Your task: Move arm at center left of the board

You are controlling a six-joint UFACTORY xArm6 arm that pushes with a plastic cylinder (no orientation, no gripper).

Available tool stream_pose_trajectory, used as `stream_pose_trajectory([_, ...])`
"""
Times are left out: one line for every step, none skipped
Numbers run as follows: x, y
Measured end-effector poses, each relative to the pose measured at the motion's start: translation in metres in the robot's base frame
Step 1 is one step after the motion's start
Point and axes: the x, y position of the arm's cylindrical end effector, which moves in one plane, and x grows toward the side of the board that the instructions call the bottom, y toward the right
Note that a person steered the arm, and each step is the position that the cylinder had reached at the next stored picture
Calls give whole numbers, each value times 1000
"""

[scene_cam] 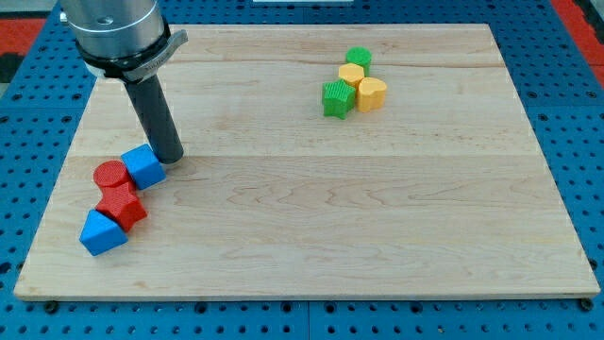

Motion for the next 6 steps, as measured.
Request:
stream_pose_trajectory([1, 1])
stream_pose_trajectory([1, 0])
stream_pose_trajectory([-1, 0])
stream_pose_trajectory([-8, 1])
stream_pose_trajectory([-21, 15])
stream_pose_trajectory([-25, 0])
